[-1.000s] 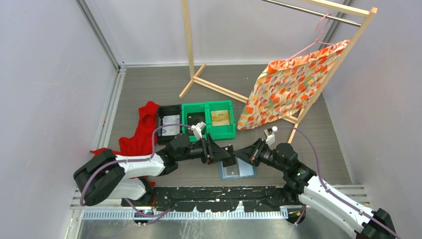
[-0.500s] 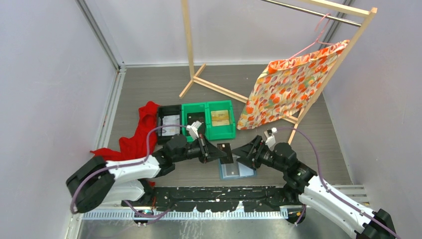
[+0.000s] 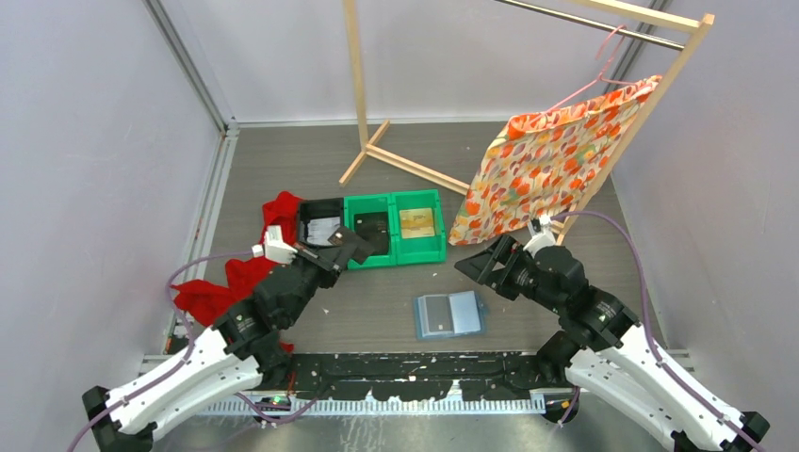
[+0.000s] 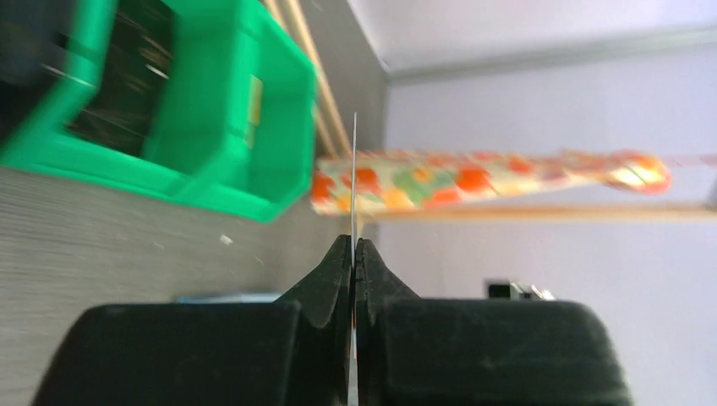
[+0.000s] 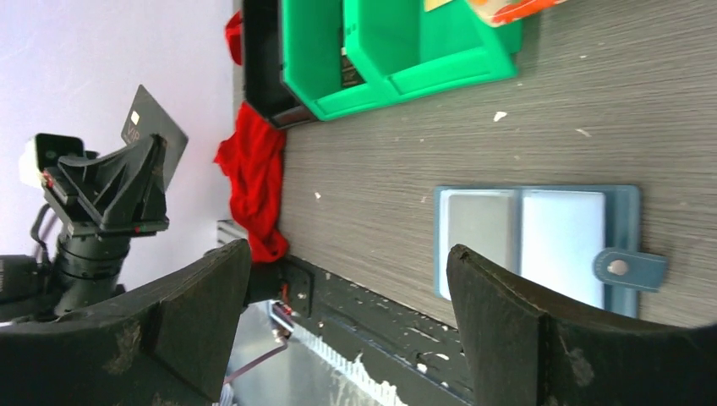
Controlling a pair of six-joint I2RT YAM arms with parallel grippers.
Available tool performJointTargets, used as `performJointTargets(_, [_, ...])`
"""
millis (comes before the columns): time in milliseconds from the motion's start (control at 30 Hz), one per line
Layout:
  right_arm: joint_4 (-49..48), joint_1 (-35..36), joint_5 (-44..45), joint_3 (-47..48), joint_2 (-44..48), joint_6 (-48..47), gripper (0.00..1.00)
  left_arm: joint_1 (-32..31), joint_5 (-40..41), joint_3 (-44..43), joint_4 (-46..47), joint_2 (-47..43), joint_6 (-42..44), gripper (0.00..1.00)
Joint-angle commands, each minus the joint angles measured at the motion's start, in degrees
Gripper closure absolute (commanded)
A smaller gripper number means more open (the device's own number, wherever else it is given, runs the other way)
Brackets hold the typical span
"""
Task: Take the credit cards out of the card holder
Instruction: Place the credit card in the storage box.
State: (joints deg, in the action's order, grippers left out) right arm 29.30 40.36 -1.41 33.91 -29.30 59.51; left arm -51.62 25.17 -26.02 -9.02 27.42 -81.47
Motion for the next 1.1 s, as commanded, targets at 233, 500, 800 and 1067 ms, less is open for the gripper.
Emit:
performJointTargets(233, [4.87, 0.01, 2.21, 4.27, -3.49, -5.79, 0.10, 0.11, 27.90, -18.38, -13.16, 29.21, -15.35, 0.99])
performJointTargets(500, [9.14, 0.03, 3.73, 5.87, -1.94, -5.42, 0.10, 0.28, 28.05, -29.92, -26.91, 46.69, -37.42, 0.99])
performJointTargets(800, [14.27, 0.04, 4.06, 7.28, -0.70, -5.07, 0.10, 2.96, 24.67, -33.58, -26.51, 55.10, -48.92, 0.99])
performJointTargets(1067, [17.70, 0.01, 3.87, 7.97, 0.34, -4.74, 0.10, 3.93, 22.02, -35.45, -23.35, 62.49, -57.47, 1.00])
